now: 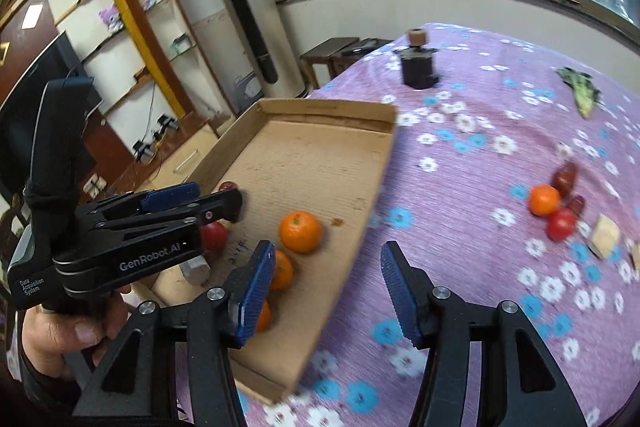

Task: Organize fruits
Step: 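Move both open tools back over the remaining fruits on the table, then grasp an orange with the left tool while the right tool grasps the pale cylinder, then carry the orange and pale cylinder into the tray and release both, then move both open tools back toward the tomato and pale cube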

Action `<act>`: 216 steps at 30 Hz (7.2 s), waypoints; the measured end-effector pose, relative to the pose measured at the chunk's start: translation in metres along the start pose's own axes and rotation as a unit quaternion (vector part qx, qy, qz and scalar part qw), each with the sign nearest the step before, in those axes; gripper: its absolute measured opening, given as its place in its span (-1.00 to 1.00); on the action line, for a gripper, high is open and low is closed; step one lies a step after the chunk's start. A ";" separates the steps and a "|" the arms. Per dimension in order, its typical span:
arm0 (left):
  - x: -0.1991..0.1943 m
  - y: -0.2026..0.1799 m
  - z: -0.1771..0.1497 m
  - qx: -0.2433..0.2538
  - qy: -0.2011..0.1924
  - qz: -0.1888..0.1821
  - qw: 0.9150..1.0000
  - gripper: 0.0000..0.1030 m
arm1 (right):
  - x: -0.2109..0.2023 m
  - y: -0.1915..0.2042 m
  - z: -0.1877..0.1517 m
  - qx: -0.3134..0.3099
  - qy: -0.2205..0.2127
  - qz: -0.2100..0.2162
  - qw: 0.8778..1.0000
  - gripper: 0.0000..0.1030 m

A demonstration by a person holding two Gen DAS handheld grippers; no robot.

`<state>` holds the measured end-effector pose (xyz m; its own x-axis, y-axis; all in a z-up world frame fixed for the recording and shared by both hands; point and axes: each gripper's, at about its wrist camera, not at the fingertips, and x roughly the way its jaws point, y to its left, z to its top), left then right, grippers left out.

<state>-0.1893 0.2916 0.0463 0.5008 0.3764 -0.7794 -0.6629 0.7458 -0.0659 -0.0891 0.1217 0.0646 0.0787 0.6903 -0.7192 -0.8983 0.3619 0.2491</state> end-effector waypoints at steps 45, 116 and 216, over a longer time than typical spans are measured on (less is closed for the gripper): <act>0.016 -0.170 -0.018 0.120 0.048 -0.122 0.984 0.10 | -0.092 -0.178 -0.075 0.165 -0.038 -0.114 0.979 0.11; 0.010 -0.120 -0.004 0.096 -0.012 -0.084 0.992 -0.43 | -0.078 -0.121 -0.048 0.125 -0.059 -0.048 0.989 -0.22; 0.018 0.018 0.019 -0.022 -0.006 0.023 0.999 0.15 | 0.043 -0.010 0.025 0.012 0.027 0.015 0.999 0.10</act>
<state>-0.1819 0.3219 0.0431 0.4748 0.4165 -0.7753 -0.7097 0.7022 -0.0574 -0.0664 0.1632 0.0473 0.0288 0.6667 -0.7448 -0.8896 0.3569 0.2850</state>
